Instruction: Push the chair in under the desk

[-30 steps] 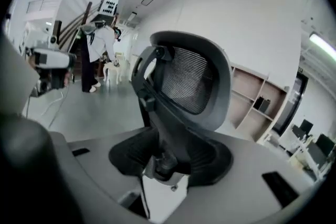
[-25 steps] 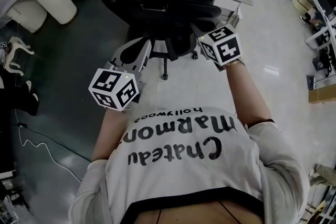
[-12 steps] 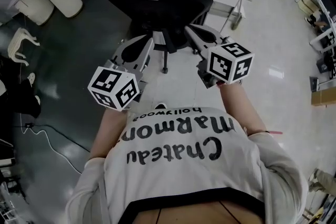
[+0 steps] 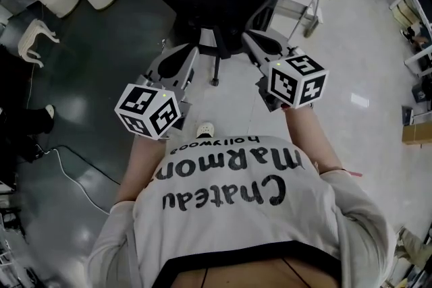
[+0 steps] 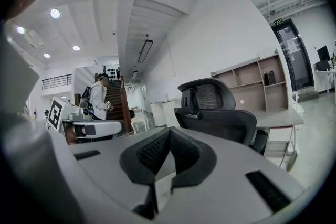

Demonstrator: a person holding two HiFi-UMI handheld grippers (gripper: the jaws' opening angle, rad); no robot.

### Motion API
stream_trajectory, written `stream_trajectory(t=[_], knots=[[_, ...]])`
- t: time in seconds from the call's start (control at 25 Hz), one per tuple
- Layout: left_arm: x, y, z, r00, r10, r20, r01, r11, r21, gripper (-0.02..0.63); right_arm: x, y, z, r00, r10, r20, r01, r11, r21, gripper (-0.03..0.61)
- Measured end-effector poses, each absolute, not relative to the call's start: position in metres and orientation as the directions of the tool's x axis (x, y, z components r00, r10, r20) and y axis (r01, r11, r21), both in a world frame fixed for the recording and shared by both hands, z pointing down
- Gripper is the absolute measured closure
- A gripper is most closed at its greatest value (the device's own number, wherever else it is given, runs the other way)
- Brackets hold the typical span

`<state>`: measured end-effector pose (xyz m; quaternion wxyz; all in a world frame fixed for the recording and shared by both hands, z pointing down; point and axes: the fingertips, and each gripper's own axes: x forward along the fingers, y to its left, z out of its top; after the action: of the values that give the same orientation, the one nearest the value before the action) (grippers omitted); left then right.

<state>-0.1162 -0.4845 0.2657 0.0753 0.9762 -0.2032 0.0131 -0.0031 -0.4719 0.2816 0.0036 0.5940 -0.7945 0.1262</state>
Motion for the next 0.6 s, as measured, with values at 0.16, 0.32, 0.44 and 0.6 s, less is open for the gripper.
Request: stream_trajectory(t=[0.16,0.32,0.44,0.6], knots=[[-0.114,-0.473,0.267,0.913,-0.404,0.053,-0.408,-0.901,0.146,0.584,-0.003,-0.461,0.286,-0.3,-0.938,0.177,-0.949,0.274,-0.155,0.571],[-0.113,-0.467,0.27,0.91,-0.412,0.055,-0.415,-0.898,0.144,0.584,-0.001,-0.454,0.291,-0.301,-0.937,0.179,-0.95,0.279,-0.141,0.571],[-0.113,-0.463,0.272,0.904,-0.423,0.057,-0.427,-0.893,0.146,0.584,-0.001,-0.451,0.294,-0.311,-0.933,0.181,-0.947,0.288,-0.143,0.571],[-0.112,-0.457,0.274,0.901,-0.43,0.061,-0.435,-0.889,0.146,0.584,0.001,-0.444,0.295,-0.314,-0.931,0.186,-0.946,0.291,-0.14,0.571]])
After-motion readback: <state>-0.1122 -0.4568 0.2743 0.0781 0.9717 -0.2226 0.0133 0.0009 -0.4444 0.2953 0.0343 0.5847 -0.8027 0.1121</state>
